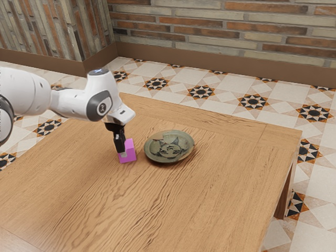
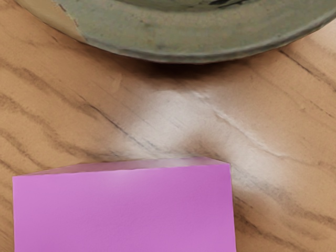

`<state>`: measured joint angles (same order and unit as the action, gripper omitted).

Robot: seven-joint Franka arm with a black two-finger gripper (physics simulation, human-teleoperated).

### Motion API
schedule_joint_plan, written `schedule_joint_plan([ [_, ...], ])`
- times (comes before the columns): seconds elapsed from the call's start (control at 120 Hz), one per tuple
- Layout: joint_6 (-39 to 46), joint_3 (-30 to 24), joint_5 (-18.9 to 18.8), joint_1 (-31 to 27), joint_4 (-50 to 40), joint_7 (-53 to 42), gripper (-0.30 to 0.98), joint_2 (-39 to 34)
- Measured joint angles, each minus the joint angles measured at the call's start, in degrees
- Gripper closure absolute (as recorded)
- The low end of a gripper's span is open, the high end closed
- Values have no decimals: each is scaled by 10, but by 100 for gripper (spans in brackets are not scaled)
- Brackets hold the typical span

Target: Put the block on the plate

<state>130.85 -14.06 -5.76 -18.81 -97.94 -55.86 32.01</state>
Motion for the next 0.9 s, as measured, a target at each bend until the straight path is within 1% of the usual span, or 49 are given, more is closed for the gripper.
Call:
schedule_joint_plan([
  [0.3, 4, 0, -7, 5, 7, 2, 1, 11],
  [0.45, 6, 0, -7, 4, 8, 3, 15, 12],
  [0.575, 8, 0, -7, 4, 9, 4, 23, 12],
  [0.9, 15, 0, -8, 4, 9, 7, 30, 11],
])
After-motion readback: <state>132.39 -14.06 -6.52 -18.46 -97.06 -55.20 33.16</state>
